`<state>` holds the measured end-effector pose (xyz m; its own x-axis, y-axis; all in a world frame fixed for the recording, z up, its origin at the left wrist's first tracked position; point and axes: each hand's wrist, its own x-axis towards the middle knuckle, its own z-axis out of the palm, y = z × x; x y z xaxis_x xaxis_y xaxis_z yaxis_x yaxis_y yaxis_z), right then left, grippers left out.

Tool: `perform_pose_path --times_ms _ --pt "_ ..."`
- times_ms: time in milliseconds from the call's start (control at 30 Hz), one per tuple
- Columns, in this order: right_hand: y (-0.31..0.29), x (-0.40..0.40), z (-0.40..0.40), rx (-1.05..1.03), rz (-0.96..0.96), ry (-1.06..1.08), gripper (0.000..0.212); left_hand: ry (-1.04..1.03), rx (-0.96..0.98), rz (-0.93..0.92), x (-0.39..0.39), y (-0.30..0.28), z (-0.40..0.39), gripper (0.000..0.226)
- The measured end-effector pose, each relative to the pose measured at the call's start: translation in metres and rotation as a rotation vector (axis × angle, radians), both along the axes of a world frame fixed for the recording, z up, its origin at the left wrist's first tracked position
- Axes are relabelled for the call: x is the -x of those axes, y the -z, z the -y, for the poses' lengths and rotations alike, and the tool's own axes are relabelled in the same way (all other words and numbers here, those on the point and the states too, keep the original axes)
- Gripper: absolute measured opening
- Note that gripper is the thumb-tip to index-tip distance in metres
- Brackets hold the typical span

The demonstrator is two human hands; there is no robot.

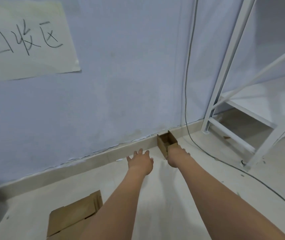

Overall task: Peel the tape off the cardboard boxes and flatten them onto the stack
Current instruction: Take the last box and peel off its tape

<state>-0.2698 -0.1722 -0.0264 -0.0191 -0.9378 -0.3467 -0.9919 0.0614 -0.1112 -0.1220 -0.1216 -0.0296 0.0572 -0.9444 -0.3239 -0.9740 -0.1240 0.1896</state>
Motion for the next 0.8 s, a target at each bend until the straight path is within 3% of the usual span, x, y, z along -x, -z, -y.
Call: perform_pose_path --times_ms 367,667,800 --pt "0.052 0.016 0.099 -0.029 0.037 -0.008 0.049 0.066 -0.020 -0.044 0.029 0.060 0.096 0.058" --pt "0.117 0.026 0.162 0.059 0.019 -0.230 0.050 0.215 0.005 -0.171 0.066 0.115 0.168 0.073" --pt "0.132 0.029 0.178 0.053 -0.051 -0.226 0.052 0.246 -0.005 -0.174 0.071 0.135 0.181 0.073"
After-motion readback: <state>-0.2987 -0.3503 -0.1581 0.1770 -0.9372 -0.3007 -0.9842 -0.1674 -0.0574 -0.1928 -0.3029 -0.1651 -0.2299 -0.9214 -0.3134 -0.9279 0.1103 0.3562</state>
